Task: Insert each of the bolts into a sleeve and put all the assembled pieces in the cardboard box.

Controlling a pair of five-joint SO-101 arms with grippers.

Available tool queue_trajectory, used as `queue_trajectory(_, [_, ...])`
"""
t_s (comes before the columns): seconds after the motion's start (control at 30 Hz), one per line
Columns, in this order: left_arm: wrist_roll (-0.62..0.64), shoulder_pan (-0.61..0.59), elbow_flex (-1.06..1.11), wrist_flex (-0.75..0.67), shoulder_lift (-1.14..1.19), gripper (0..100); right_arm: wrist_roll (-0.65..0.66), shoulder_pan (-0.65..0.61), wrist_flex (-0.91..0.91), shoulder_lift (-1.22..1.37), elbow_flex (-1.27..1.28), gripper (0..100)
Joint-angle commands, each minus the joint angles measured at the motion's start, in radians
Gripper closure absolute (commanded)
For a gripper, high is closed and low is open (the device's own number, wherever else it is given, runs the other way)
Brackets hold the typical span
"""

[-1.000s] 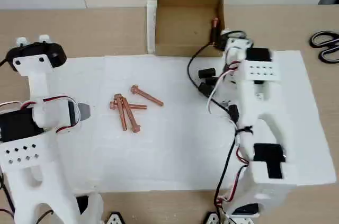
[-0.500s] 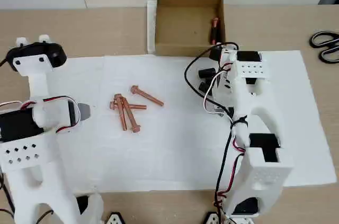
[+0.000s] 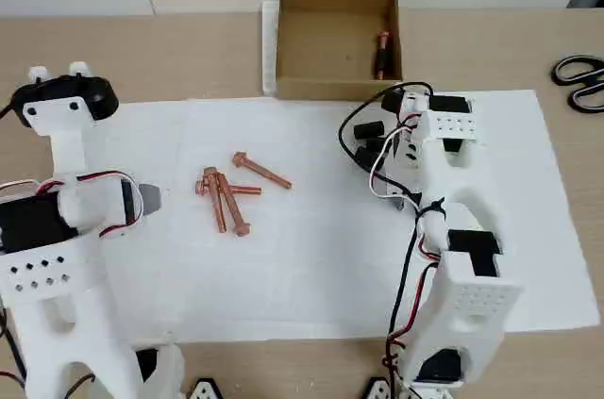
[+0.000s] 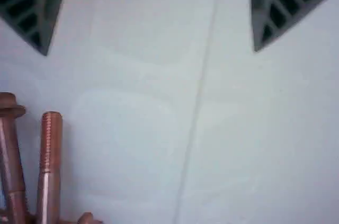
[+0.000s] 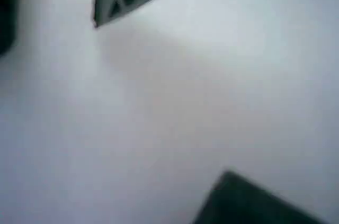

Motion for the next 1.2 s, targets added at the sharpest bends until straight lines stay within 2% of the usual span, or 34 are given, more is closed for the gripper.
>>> queue_trajectory(0.0, [-0.003,-0.006,-0.004,0.017,-0.005,76,0.0,0.019,-0.019,-0.005,-0.048,87.0])
queue_trajectory(0.17, [-0.003,-0.006,-0.004,0.017,-0.005,76,0.0,0.035,-0.027,-0.004,-0.046,95.2])
queue_trajectory(0.47, [-0.003,-0.005,-0.005,0.017,-0.005,76,0.02,0.054,-0.015,-0.013,-0.055,95.7])
queue_trajectory(0.57, [-0.003,-0.002,-0.008,0.017,-0.005,76,0.034,0.054,0.076,-0.03,-0.112,95.7])
queue_trajectory(0.77, [-0.031,0.0,-0.013,0.014,0.012,76,0.037,0.048,0.197,-0.185,-0.184,95.7])
queue_trajectory(0.93, [-0.054,0.002,-0.093,0.017,0.14,76,0.037,0.053,0.219,-0.317,-0.183,95.7])
queue_trajectory(1.03, [-0.005,0.057,-0.185,0.017,0.247,76,0.037,0.053,0.219,-0.364,-0.183,95.7])
queue_trajectory(1.17, [0.08,0.199,-0.305,0.017,0.399,76,0.057,0.051,0.219,-0.383,-0.181,95.7])
